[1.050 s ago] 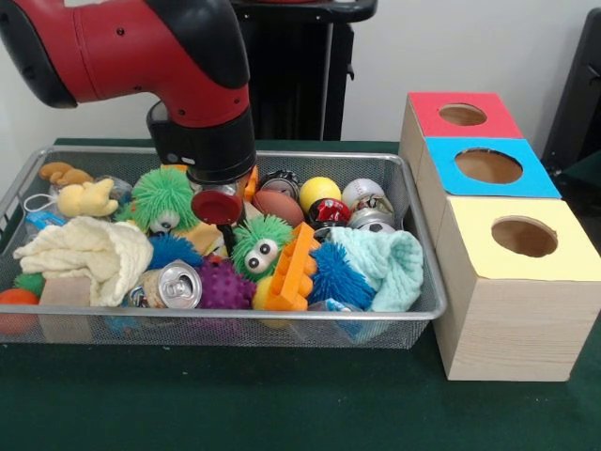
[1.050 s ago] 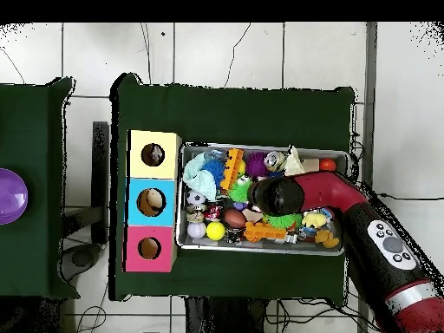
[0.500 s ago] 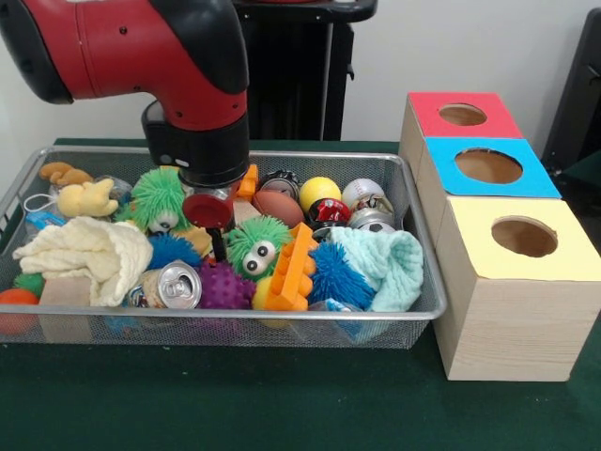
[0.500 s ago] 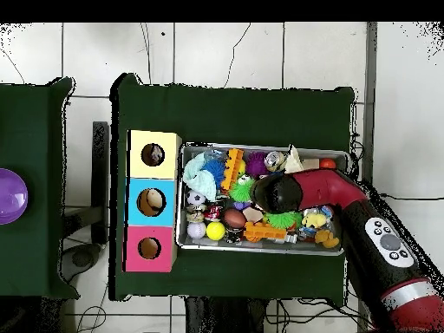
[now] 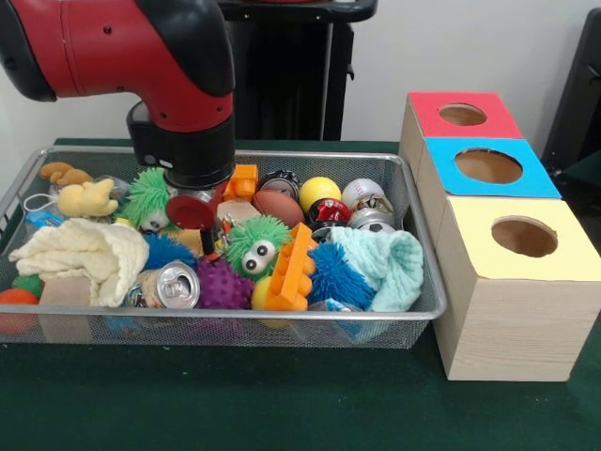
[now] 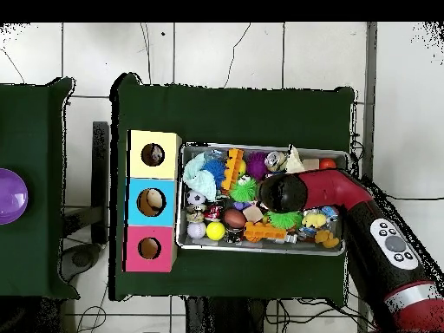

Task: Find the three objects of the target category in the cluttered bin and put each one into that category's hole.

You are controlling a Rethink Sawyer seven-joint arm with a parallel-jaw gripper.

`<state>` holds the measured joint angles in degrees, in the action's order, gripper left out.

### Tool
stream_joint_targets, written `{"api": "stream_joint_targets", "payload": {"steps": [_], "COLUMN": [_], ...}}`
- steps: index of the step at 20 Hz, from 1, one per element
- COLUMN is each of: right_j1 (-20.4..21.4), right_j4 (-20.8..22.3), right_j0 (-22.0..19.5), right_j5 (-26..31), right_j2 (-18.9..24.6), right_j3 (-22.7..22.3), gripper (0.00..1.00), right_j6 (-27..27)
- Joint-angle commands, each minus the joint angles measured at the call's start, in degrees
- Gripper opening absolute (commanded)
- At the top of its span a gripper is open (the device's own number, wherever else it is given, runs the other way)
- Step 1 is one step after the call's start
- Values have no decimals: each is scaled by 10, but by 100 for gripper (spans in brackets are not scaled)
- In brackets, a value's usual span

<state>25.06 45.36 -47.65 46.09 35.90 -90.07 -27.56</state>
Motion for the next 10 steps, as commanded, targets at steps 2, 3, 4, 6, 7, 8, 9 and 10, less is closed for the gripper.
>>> {"api": "stream_joint_targets", "payload": {"steps": [2, 3, 4, 6, 7, 8, 9, 10], "right_j1": [26, 29, 35, 48, 56, 65, 75, 94], "right_j4": [26, 17, 14, 7, 0, -5, -14, -25], "right_j0": [-24, -29, -27, -20, -20, -11, -13, -11], "right_j5": [52, 56, 60, 67, 75, 76, 82, 89], "right_j2": [-39, -34, -35, -36, -33, -31, -26, -19], "right_j3": [20, 14, 11, 0, -3, -14, -21, -34], "gripper": [0, 0, 0, 0, 0, 0, 0, 0], "right_j6": [58, 60, 55, 41, 43, 31, 33, 32]}}
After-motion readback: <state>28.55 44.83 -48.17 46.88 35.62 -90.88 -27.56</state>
